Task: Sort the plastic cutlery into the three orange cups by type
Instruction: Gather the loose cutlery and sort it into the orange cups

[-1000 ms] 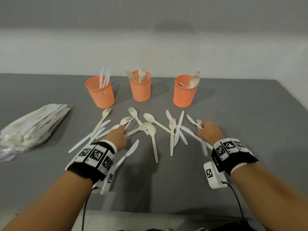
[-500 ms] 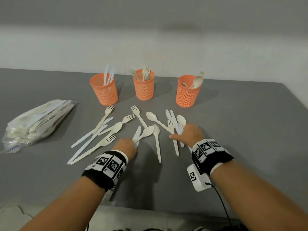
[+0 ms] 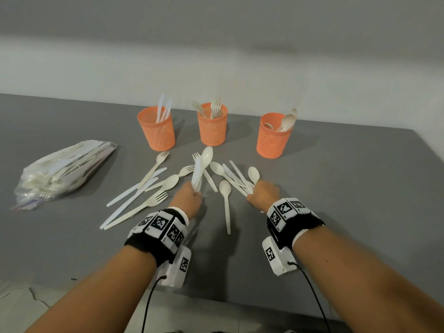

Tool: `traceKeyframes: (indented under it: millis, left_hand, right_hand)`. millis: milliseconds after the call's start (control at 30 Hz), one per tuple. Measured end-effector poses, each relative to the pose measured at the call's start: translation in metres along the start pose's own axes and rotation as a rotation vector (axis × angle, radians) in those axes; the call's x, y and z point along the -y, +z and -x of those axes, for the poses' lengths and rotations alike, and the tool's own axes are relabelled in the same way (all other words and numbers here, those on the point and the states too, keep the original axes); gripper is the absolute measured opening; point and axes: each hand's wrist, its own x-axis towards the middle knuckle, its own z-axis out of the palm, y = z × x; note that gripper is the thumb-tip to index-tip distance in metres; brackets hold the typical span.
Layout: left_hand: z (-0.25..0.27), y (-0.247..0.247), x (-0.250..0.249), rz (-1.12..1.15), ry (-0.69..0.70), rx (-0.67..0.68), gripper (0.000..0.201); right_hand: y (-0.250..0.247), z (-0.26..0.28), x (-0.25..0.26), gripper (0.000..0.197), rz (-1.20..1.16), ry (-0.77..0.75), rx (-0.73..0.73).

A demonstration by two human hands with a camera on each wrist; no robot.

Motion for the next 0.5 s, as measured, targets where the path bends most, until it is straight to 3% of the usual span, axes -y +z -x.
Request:
traceKeyframes:
  millis: [67,233,367,500]
  left_hand:
    - [-0.003,0.001,-0.005,0.169,-0.038,0.014,0.02]
    - [0.001,0.0,-0.016,0.581,-0.096,0.095,0.019]
    - [0.0,0.0,-0.02,0.707,-0.086,0.142,0.024]
    - [-0.01,0.002,-0.023,0.744,-0.053,0.175,0.027]
  right_hand:
    - [0.007,0.0,0.003,0.034,-0.006,0.005,-0.037]
    - [0.008,-0.006,0.0,0.033,0.009,-0.032,0.003]
    - [0.001,-0.004,0.0,0.033,0.049,-0.057,0.02]
    - [-0.018,0.001,-0.009,0.031,-0.068,-0.058,0.04]
